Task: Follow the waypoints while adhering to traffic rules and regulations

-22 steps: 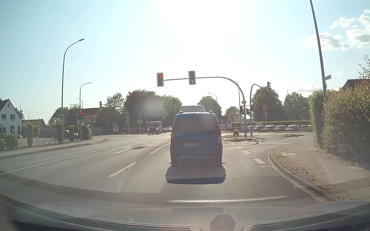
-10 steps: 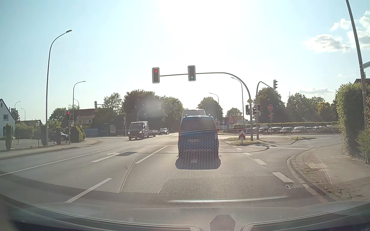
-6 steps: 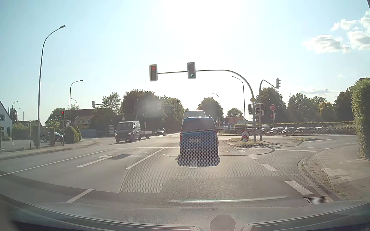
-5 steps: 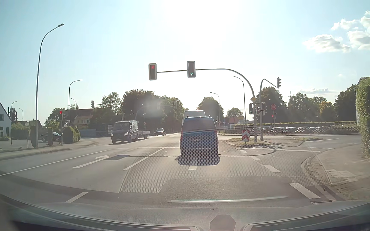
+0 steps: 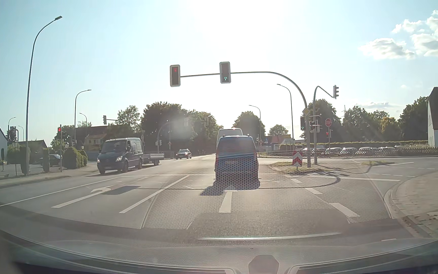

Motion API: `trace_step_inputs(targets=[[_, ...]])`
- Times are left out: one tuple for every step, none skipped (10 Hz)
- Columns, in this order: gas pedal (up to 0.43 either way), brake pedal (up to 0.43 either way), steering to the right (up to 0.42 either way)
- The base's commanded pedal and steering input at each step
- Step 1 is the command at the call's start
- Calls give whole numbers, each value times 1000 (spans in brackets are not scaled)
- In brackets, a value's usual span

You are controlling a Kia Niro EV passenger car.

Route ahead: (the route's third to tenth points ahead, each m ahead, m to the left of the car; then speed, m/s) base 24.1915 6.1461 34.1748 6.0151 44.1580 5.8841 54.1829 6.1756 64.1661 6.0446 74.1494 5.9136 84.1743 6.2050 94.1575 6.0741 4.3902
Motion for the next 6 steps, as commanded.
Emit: trace_step_inputs(targets=[[299,6,-3],[299,6,-3],[299,6,-3],[299,6,-3],[299,6,-3],[299,6,-3]])
